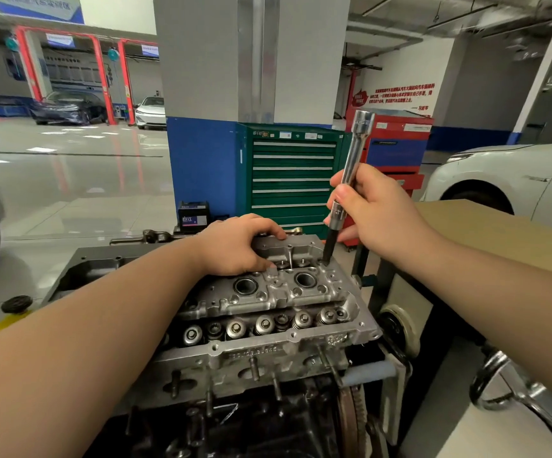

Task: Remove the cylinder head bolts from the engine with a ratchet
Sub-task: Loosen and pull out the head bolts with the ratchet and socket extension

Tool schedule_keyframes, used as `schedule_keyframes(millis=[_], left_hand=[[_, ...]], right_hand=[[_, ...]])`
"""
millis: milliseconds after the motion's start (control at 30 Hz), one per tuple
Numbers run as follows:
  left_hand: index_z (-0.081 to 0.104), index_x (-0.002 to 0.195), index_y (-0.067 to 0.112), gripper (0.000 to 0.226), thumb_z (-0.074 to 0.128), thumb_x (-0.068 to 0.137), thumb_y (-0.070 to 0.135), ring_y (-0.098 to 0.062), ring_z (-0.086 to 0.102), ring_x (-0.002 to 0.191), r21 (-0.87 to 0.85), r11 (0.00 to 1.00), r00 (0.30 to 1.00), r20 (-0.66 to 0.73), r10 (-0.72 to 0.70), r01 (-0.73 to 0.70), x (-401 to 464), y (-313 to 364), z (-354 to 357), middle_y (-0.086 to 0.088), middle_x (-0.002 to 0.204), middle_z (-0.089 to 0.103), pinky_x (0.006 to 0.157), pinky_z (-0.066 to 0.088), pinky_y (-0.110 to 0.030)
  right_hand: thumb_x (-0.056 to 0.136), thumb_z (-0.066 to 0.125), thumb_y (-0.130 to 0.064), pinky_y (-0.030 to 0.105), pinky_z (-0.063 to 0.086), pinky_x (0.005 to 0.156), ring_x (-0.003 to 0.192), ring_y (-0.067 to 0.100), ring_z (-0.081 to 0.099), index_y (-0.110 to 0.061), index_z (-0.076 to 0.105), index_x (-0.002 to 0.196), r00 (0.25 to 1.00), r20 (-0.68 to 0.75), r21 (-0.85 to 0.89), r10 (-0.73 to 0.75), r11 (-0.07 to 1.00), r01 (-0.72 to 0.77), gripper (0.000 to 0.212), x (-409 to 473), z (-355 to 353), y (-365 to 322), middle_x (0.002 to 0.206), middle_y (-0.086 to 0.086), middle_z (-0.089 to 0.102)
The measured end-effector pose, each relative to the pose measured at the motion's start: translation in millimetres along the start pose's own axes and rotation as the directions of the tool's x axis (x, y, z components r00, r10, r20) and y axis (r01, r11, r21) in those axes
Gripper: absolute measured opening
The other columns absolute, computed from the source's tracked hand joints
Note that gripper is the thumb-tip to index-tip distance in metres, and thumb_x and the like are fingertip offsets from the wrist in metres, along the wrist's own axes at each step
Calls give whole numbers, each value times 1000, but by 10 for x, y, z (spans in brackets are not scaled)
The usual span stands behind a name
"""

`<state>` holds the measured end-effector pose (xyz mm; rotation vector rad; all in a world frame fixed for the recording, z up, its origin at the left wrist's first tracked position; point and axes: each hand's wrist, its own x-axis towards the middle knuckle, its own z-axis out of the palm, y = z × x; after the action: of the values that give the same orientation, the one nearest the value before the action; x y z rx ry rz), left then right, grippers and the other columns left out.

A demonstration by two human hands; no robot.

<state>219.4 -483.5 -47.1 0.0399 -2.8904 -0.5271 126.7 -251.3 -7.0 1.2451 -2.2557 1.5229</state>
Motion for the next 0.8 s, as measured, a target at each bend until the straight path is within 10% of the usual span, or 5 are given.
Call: schedule_keyframes(millis=[800], left_hand=[[57, 132, 47, 56, 82, 84, 35, -17, 56, 124, -55, 998, 999, -33, -3, 1, 16, -45, 30, 10, 134, 58, 110, 44, -46]], right_hand=[[109, 43, -11, 43, 64, 72, 88, 25, 71, -21, 58, 118, 995, 98, 59, -9, 998, 3, 20, 14, 84, -34, 99, 10, 68]])
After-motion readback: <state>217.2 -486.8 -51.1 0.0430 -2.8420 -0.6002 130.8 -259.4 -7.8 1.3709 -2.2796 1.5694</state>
